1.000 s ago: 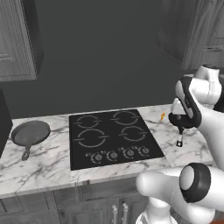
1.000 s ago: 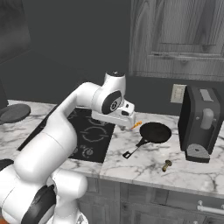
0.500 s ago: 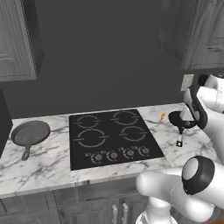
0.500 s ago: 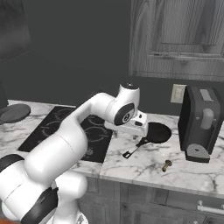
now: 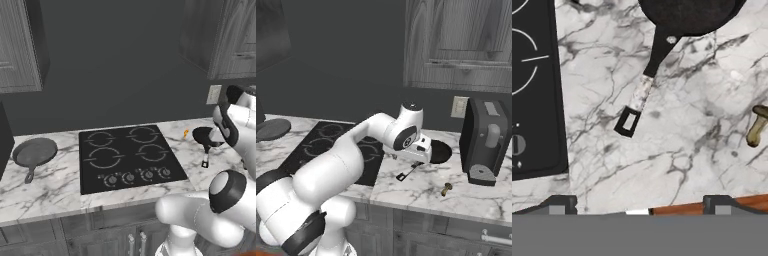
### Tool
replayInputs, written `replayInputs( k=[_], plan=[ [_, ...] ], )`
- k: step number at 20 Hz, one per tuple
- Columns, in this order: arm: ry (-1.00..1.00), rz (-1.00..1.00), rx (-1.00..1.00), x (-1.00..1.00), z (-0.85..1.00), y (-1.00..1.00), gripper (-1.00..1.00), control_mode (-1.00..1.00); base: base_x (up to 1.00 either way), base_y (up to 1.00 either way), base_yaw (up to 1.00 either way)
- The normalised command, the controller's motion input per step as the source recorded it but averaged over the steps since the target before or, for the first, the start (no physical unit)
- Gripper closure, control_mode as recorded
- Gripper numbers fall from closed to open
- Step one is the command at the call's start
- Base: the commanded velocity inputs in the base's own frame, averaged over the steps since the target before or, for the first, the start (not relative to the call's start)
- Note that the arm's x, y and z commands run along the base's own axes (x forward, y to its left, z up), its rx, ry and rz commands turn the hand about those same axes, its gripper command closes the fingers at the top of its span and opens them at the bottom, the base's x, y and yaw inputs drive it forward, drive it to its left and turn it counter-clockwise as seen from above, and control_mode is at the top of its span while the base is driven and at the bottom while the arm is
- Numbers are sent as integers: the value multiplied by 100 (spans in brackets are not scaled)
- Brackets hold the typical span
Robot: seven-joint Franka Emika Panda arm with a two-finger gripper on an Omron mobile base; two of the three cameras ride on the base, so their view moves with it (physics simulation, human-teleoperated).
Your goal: Place both pans onto different burners. Then place the mushroom and the shrimp on different pans.
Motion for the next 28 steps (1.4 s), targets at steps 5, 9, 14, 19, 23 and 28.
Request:
replayInputs(
  k=[5, 9, 14, 19, 23, 28],
  plan=[
    [2, -8, -1, 24, -20, 0, -100, -100, 0, 0, 0],
    [4, -11, -4, 23, -21, 0, -100, -100, 0, 0, 0],
    [6, -10, -1, 23, -19, 0, -100, -100, 0, 0, 0],
    [2, -7, -1, 25, -24, 0, -100, -100, 0, 0, 0],
    [0, -2, 0, 13, -32, -15, -100, -100, 0, 0, 0],
    [0, -1, 0, 8, -26, -18, -100, -100, 0, 0, 0]
  ],
)
